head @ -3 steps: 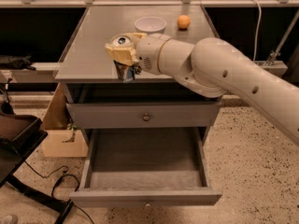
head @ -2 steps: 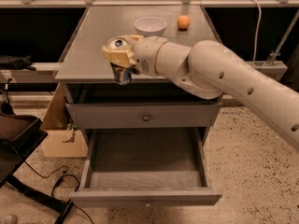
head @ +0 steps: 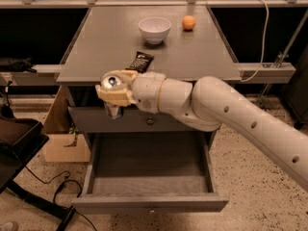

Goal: Place redbull can into middle drawer

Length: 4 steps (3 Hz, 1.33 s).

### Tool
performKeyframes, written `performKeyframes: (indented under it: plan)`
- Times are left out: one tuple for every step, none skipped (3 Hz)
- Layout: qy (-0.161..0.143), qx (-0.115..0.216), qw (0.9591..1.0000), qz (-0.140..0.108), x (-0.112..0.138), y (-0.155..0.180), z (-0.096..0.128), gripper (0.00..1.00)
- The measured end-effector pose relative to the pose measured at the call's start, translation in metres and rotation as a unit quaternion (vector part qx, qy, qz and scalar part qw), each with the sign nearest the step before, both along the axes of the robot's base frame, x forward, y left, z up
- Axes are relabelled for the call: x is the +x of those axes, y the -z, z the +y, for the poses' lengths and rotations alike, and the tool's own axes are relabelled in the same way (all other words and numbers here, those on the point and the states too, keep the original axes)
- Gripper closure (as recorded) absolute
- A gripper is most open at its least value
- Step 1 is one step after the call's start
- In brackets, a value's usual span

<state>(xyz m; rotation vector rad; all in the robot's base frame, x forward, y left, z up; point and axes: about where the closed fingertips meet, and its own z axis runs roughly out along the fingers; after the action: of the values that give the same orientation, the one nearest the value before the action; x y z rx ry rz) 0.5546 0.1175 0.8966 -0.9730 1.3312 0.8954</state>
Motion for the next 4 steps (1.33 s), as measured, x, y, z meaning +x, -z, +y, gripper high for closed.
performKeyframes:
  plan:
    - [-0.04,0.006,0.9992,0.002,-0.029,0.023,0.007,1.0]
    - [-0.06,-0.011,0.998,0.014,-0.039,0.072,0.019,1.0]
    - [-0.048,-0.038,0.9976,0.033,-0.03,0.134,0.025,1.0]
    - [0.003,-0.074,0.9964,0.043,-0.005,0.202,0.01,1.0]
